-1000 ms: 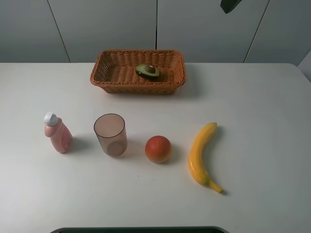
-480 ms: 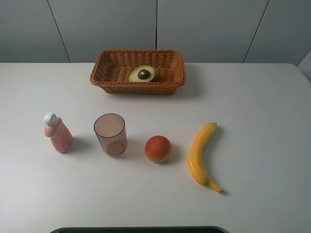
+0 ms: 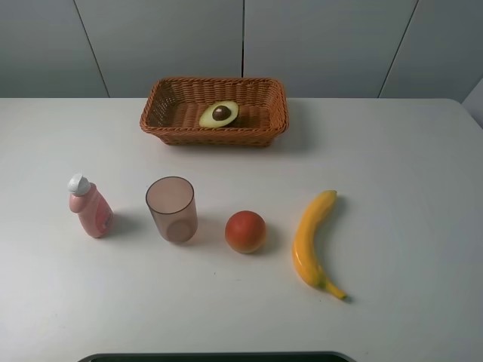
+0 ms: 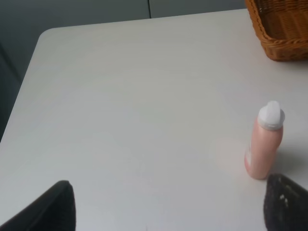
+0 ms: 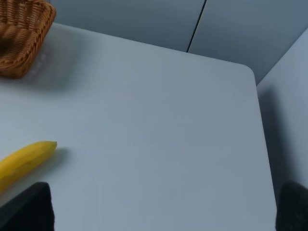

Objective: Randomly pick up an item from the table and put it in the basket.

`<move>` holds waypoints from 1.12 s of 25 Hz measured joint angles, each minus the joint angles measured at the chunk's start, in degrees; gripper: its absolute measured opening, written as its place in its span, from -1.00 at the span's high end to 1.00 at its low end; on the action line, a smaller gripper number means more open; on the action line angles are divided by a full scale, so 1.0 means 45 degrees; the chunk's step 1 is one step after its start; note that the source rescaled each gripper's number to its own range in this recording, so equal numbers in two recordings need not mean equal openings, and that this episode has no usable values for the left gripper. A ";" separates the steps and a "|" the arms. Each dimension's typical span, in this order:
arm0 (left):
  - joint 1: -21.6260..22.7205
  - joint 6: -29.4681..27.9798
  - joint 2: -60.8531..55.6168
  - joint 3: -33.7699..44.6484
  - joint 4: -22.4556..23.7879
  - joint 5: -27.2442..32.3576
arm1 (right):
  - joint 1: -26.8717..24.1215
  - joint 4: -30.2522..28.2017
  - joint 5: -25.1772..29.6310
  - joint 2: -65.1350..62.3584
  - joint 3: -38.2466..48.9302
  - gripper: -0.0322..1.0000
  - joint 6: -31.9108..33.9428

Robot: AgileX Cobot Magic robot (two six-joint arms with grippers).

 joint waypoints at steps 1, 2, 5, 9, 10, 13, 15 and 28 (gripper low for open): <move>0.0000 0.0000 0.0000 0.0000 0.0000 0.0000 | 0.0000 0.0021 0.0000 -0.0469 0.0312 -0.99 0.0168; 0.0000 0.0000 0.0000 0.0000 0.0000 0.0000 | 0.0000 0.0076 0.0000 -0.0850 0.0637 -0.99 0.0378; 0.0000 0.0000 0.0000 0.0000 0.0000 0.0000 | 0.0000 0.0416 -0.0354 -0.2041 0.1602 -0.99 0.0878; 0.0000 0.0000 0.0000 0.0000 0.0000 0.0000 | 0.0000 0.1190 -0.0903 -0.3171 0.2876 -0.99 0.1112; 0.0000 0.0000 0.0000 0.0000 0.0000 0.0000 | 0.0000 0.1400 -0.1025 -0.3365 0.3200 -0.99 0.1112; 0.0000 0.0000 0.0000 0.0000 0.0000 0.0000 | 0.0000 0.1759 -0.1315 -0.3573 0.3996 -0.99 0.0878; 0.0000 0.0000 0.0000 0.0000 0.0000 0.0000 | 0.0000 0.2005 -0.1482 -0.3573 0.4367 -0.99 0.0683; 0.0000 0.0000 0.0000 0.0000 0.0000 0.0000 | -0.0029 0.2260 -0.1628 -0.3573 0.4429 -0.99 0.0474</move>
